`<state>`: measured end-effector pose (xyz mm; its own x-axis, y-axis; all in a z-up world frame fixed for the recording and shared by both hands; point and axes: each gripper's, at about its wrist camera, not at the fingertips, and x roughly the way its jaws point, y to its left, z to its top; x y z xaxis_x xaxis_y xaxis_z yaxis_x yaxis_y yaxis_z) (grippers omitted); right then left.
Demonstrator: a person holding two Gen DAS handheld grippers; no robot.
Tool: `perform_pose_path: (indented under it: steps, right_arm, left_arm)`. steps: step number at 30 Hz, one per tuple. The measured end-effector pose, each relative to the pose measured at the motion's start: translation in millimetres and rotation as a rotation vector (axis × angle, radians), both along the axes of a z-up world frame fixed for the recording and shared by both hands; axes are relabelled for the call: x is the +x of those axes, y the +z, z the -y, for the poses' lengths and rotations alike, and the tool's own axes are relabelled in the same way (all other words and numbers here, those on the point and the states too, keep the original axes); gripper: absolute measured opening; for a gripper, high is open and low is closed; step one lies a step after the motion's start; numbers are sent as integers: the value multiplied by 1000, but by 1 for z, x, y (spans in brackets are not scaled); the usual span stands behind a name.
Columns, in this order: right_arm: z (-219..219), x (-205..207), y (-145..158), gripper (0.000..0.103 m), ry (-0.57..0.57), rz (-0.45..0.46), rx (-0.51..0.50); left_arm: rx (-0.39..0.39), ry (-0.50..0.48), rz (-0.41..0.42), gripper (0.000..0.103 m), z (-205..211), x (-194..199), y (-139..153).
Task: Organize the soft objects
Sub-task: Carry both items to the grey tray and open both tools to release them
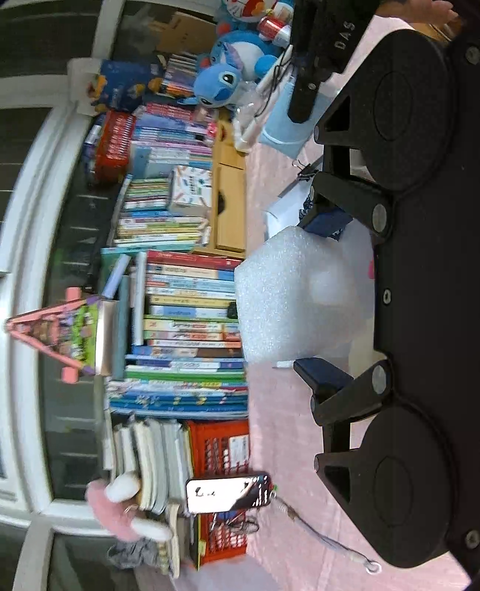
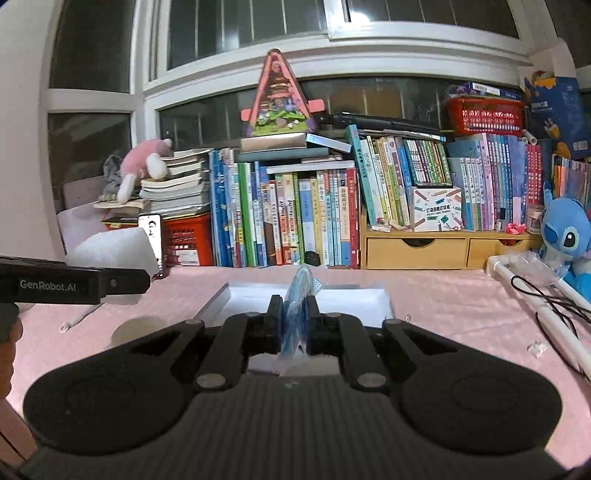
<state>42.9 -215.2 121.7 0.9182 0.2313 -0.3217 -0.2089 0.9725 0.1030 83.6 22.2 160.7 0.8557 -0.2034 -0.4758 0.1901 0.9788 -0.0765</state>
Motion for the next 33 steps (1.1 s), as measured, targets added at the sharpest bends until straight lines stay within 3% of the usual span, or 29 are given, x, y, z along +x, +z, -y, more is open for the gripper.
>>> perform_pose_path:
  steps: [10,16,23,33]
  right_arm:
    - [4,102,-1,14,43,-208,40]
    - [-6,153,-24,14,36,-374,56]
    - [-16,190,-42,15,-2,-483,80]
    - [-32,210,-66,16,-17,-589,23]
  left_arm:
    - [-99,-12,-387,67,9,139,-33]
    - [-57,33,-471,67,17,185,-56]
    - [40,70,-545,68,24,222,-80]
    - [43,57,-628,68,29,239,-105]
